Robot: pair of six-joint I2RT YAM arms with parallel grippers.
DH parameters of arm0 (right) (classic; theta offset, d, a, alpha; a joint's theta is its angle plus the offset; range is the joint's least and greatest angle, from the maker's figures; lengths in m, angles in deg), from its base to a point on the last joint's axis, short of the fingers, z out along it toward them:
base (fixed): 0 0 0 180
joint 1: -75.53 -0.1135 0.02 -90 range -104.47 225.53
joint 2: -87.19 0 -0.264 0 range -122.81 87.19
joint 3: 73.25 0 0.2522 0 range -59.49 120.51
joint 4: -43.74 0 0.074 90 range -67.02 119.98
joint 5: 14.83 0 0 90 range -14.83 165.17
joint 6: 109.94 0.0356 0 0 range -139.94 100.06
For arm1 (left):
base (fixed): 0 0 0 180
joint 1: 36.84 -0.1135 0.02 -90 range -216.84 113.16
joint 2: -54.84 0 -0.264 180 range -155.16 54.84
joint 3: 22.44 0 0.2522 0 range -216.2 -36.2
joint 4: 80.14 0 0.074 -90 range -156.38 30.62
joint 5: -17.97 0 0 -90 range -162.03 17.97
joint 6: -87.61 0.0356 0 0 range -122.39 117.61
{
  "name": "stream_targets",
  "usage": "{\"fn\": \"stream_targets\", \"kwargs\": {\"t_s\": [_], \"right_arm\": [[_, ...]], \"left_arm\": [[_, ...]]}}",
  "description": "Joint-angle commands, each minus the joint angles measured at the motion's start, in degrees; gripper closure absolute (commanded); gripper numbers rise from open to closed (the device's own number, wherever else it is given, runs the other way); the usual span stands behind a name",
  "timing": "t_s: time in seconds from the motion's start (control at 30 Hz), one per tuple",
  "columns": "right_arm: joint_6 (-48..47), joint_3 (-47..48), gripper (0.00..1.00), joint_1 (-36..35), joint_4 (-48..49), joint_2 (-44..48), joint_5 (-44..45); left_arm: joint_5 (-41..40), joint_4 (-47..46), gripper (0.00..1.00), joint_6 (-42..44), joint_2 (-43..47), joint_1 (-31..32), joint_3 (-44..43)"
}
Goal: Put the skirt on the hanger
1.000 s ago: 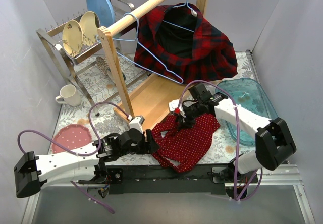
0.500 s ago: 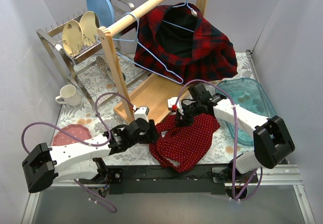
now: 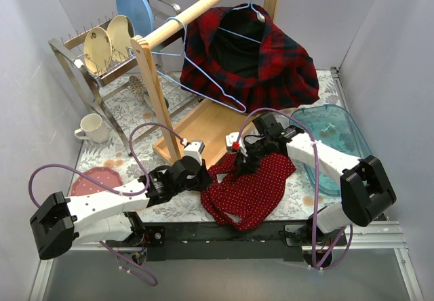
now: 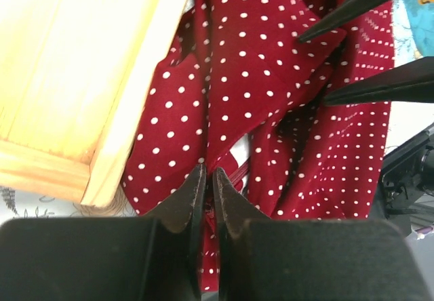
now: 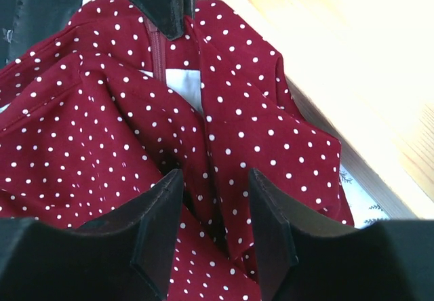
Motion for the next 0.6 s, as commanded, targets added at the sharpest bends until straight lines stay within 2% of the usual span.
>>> {"fn": "stream_targets", "kwargs": {"t_s": [0.0, 0.4, 0.57], "right_arm": [[1.88, 0.7, 0.48, -0.38, 1.74, 0.21, -0.95], [7.77, 3.86, 0.48, -0.38, 5.26, -1.55, 2.65], [8.82, 5.62, 0.48, -0.12, 3.77, -0.5, -0.94]], "left_arm": [[0.69, -2.61, 1.0, 3.19, 1.42, -0.52, -3.54], [1.22, -0.77, 1.0, 5.82, 3.45, -0.78, -7.32], [1.75, 0.29, 1.0, 7.14, 2.22, -0.87, -8.46]]}}
